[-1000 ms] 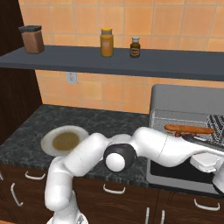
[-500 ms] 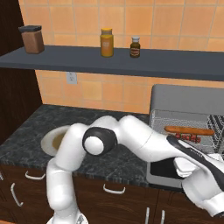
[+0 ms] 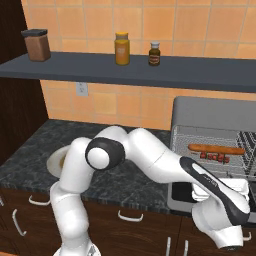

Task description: Pick up the kebab skewer and baguette bread, and place them inside the toaster oven. Close the toaster oven door and start by setting the timer.

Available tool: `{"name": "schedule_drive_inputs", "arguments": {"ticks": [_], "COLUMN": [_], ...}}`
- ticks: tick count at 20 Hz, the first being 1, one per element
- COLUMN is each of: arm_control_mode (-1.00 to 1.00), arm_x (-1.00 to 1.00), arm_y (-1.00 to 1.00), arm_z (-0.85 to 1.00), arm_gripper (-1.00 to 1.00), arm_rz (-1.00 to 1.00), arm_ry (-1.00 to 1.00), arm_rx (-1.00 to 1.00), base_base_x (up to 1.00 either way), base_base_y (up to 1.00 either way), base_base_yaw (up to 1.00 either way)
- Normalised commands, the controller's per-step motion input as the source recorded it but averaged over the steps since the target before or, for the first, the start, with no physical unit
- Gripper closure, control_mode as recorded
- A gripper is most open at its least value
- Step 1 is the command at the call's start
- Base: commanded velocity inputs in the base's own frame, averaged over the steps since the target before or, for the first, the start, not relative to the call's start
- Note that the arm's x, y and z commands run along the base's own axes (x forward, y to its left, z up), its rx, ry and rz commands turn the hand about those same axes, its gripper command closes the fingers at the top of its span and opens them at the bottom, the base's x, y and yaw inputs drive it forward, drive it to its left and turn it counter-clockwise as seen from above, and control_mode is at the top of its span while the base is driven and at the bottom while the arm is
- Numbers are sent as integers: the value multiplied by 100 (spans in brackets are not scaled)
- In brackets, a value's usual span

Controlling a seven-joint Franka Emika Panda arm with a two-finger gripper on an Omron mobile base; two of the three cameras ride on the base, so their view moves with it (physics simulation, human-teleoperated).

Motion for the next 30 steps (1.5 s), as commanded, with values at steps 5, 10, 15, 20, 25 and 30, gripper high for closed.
{"name": "schedule_drive_inputs", "arguments": {"ticks": [5,10,15,20,25,30], "arm_control_mode": [-100,-100,-100,-100,-100,-100], "arm_x": [1,0,0,0,0,0], "arm_y": [0,1,0,0,0,0], "arm_z": [-22,-19,0,0,1,3], "arm_gripper": [-100,-100,-100,-100,-100,-100], "arm_rz": [-6,-9,-10,-2,0,0], "arm_ry": [-5,-4,0,5,8,13], "arm_rx": [0,0,1,6,1,0], "base_base_x": [0,0,0,0,0,0], "base_base_y": [0,0,0,0,0,0], "base_base_yaw": [0,0,0,0,0,0]}}
